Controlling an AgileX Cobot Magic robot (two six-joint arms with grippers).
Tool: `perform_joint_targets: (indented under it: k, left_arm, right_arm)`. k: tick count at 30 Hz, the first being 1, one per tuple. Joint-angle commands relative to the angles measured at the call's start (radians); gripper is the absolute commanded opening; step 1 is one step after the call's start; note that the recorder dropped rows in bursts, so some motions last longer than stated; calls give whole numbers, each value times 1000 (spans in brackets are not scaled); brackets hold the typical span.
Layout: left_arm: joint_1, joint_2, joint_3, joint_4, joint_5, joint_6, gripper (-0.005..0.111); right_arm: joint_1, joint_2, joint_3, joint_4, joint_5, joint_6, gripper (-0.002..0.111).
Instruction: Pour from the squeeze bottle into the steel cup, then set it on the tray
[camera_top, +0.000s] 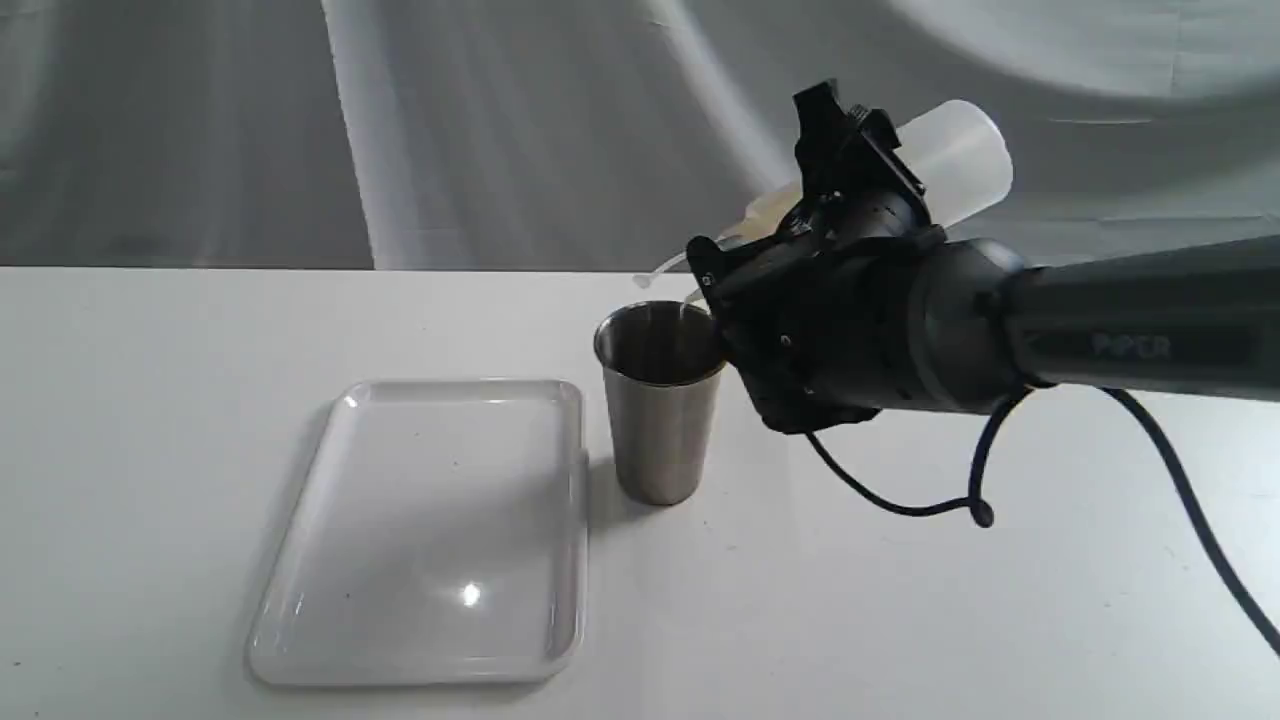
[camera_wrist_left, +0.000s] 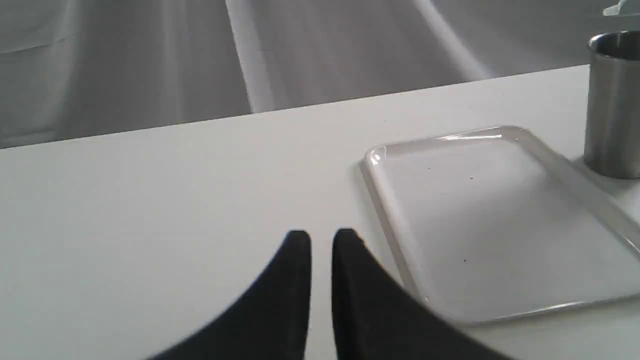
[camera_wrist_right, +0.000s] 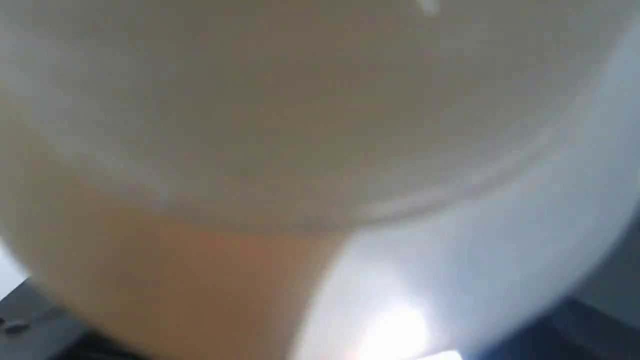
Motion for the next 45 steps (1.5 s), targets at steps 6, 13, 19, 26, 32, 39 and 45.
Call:
perform_joint_targets:
  k: [6, 13, 19, 26, 32, 39, 45]
  left_arm:
    - [-3, -5, 4, 1, -7, -2, 8]
    - [-3, -5, 4, 1, -7, -2, 8]
    - [-3, -5, 4, 1, -7, -2, 8]
    - [-3, -5, 4, 1, -7, -2, 8]
    - [-3, -5, 4, 1, -7, -2, 8]
    - [-3, -5, 4, 1, -7, -2, 8]
    - [-3, -5, 4, 1, -7, -2, 8]
  right_arm:
    - [-6, -14, -8, -39, 28, -32, 41]
    - [-6, -14, -8, -39, 28, -36, 41]
    - [-6, -14, -8, -39, 28, -36, 41]
    - [-6, -14, -8, -39, 28, -42, 41]
    - [-6, -14, -8, -39, 19, -41, 41]
    - [-6, -14, -8, -39, 13, -41, 41]
    - [-6, -14, -8, -39, 14, -80, 41]
